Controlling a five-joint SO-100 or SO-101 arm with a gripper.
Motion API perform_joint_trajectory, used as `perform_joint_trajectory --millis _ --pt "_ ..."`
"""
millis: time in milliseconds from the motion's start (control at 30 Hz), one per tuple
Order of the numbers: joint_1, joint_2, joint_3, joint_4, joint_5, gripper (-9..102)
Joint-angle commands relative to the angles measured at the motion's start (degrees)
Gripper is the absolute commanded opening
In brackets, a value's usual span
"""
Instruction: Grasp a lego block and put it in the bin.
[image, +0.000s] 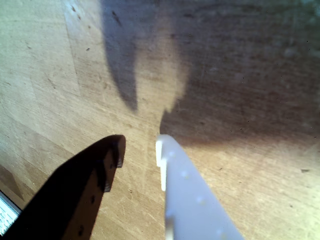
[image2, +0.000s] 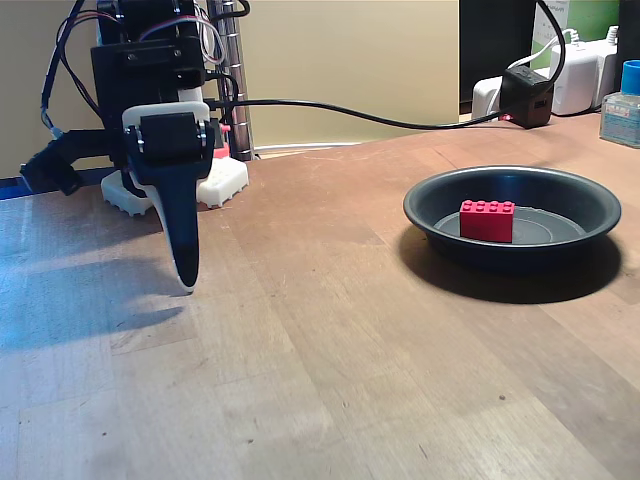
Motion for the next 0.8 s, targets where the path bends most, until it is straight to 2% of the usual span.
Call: perform_joint_trajectory --millis 0,767 --pt "0.2 0.0 2.9 -0.3 0.6 2" --pt "0.2 -0.2 2.9 0.5 0.4 2"
